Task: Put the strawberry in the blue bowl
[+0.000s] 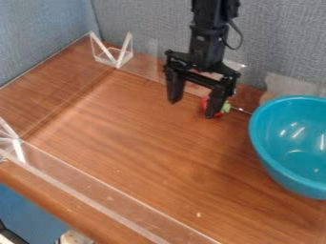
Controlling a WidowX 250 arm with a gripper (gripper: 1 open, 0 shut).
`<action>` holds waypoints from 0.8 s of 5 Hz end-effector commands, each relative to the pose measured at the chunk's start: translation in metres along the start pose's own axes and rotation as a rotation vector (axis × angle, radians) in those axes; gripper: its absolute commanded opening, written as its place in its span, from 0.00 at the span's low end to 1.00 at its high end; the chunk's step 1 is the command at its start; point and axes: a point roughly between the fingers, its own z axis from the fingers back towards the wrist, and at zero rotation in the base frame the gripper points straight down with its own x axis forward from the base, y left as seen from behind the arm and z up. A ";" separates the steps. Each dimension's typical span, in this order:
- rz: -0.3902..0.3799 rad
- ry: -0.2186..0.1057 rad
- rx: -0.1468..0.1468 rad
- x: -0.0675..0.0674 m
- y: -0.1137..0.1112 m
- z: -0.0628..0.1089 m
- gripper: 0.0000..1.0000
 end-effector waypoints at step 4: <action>-0.005 -0.158 0.035 0.046 -0.012 0.011 1.00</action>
